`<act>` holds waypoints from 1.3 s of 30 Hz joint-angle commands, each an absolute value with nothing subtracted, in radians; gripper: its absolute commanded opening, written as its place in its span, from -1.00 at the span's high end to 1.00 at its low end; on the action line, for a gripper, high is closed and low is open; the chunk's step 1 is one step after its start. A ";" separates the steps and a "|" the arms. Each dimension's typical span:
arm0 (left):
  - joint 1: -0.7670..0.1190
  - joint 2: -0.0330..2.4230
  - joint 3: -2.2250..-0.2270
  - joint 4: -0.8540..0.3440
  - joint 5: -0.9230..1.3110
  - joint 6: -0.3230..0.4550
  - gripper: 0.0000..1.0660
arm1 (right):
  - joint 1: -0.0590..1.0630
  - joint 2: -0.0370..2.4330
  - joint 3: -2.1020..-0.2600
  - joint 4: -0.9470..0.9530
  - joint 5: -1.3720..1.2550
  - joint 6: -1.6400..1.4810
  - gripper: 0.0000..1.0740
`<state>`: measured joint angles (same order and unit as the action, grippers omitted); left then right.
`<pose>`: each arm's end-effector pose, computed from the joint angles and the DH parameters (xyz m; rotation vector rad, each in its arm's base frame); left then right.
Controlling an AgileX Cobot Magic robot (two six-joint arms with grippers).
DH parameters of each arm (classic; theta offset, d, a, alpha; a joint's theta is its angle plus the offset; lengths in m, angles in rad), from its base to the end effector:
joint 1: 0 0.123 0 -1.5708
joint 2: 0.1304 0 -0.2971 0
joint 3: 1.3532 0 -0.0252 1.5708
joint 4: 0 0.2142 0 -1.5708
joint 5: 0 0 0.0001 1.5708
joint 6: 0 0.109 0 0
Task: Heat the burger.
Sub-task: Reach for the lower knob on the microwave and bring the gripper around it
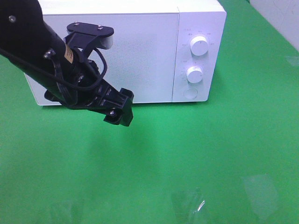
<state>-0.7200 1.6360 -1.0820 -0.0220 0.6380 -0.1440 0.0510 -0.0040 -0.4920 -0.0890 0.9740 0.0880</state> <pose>0.2316 -0.2050 0.2431 0.7510 2.6047 -0.2906 -0.0288 -0.0095 0.2581 0.0355 1.9583 -0.0136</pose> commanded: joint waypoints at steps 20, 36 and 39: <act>-0.333 1.457 -1.084 -0.072 0.961 -0.095 -0.90 | 0.047 -0.031 -0.492 -0.091 0.963 0.082 -0.42; -0.043 1.115 -0.891 -0.072 1.027 -0.029 -0.90 | 0.047 -0.031 -0.492 -0.091 0.963 0.082 -0.42; -0.043 1.023 -0.797 -0.072 1.013 -0.029 -0.90 | 0.047 -0.031 -0.492 -0.091 0.963 0.082 -0.42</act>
